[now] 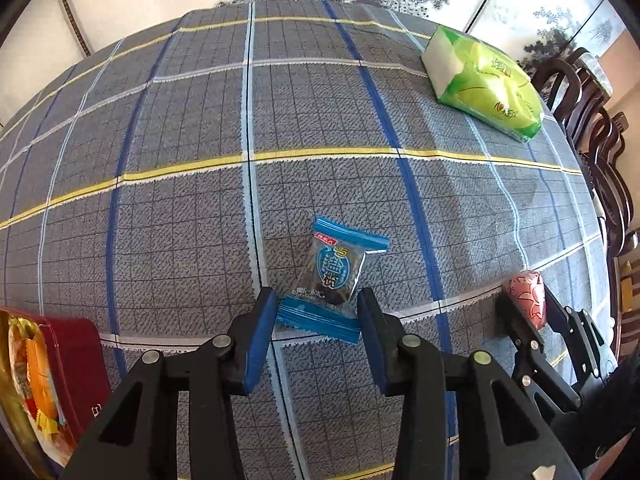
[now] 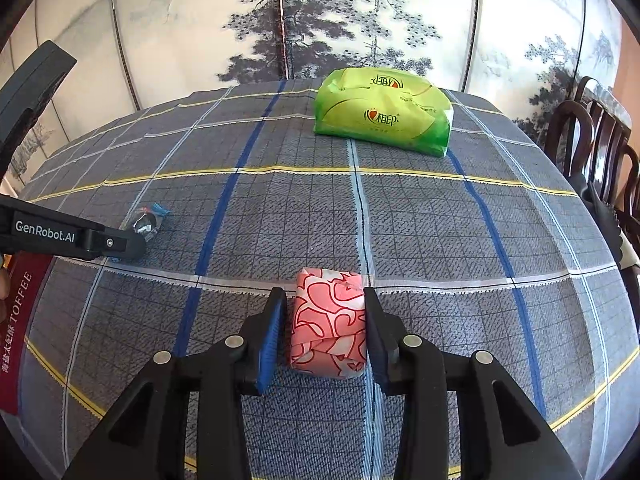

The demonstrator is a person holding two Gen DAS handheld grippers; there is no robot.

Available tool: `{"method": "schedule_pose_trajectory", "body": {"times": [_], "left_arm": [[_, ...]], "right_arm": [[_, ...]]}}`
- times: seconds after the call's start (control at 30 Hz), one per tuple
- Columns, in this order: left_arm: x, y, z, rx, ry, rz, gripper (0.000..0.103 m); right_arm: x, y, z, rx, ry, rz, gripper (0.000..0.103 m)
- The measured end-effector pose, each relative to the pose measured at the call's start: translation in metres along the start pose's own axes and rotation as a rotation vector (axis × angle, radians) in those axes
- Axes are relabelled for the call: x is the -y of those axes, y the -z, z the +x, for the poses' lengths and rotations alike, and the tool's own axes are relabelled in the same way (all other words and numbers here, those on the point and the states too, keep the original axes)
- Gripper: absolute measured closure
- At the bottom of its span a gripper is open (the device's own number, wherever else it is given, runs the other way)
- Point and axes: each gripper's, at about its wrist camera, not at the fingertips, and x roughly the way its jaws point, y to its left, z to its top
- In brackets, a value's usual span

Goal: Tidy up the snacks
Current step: 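Grasp the blue-wrapped candy with the left gripper while the right gripper holds the pink pack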

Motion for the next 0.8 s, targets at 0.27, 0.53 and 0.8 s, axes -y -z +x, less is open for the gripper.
{"method": "schedule_pose_trajectory", "body": {"times": [0.27,0.53,0.8], "left_arm": [[0.011,-0.012,0.001,0.023,-0.036,0.070,0.053],[0.012,-0.004,0.005,0.019,-0.041,0.060,0.078],[-0.001,0.046,-0.027,0.017,-0.036,0.065,0.080]], "right_arm": [[0.001,0.000,0.000,0.000,-0.003,0.002,0.063],[0.002,0.000,0.000,0.000,-0.002,0.002,0.063],[0.000,0.000,0.000,-0.002,-0.001,-0.008,0.060]]}}
